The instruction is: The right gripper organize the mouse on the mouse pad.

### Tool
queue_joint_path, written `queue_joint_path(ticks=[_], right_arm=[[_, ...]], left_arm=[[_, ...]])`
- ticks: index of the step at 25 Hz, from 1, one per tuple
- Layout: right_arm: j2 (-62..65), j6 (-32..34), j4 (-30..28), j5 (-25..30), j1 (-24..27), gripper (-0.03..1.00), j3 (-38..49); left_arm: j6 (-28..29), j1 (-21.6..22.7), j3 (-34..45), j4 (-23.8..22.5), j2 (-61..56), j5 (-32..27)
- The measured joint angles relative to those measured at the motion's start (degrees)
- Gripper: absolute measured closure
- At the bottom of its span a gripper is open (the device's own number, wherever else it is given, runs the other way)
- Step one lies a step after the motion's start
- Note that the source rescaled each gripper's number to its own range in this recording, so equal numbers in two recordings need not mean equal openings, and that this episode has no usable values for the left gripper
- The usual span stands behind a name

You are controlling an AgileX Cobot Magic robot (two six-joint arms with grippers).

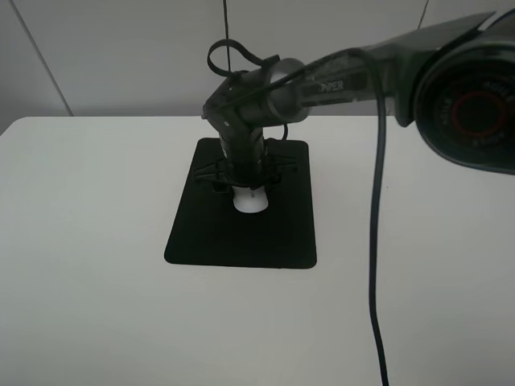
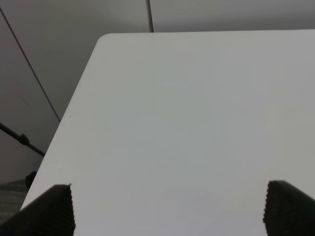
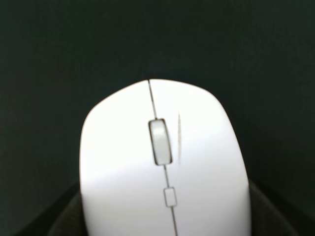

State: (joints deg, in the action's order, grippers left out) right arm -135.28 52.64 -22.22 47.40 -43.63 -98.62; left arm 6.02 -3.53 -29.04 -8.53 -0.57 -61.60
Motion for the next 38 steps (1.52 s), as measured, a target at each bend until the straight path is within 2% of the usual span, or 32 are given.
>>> queue_joint_path(ticks=[10,11,12,14,15,17,23,30,38], right_arm=[[0.0,0.0,-0.1,0.2,0.0,0.97,0.0],[0.0,0.0,-0.1,0.6,0.0,0.94,0.0],[0.0,0.0,-0.1,1.0,0.0,0.86,0.0],[0.0,0.0,-0.1,1.3,0.0,0.54,0.0],[0.0,0.0,-0.1,1.3,0.0,0.45,0.0],[0.0,-0.1,-0.1,1.5,0.0,0.34,0.0],[1.4,-0.1,-0.5,3.1,0.0,0.28,0.0],[7.0,-0.4,-0.9,6.2,0.0,0.28,0.0],[15.3,-7.9,2.0,9.5,0.0,0.28,0.0]], left_arm=[[0.0,0.0,0.0,0.0,0.0,0.0],[0.0,0.0,0.0,0.0,0.0,0.0],[0.0,0.0,0.0,0.0,0.0,0.0],[0.0,0.0,0.0,0.0,0.0,0.0],[0.0,0.0,0.0,0.0,0.0,0.0],[0.0,0.0,0.0,0.0,0.0,0.0],[0.0,0.0,0.0,0.0,0.0,0.0],[0.0,0.0,0.0,0.0,0.0,0.0],[0.0,0.0,0.0,0.0,0.0,0.0]])
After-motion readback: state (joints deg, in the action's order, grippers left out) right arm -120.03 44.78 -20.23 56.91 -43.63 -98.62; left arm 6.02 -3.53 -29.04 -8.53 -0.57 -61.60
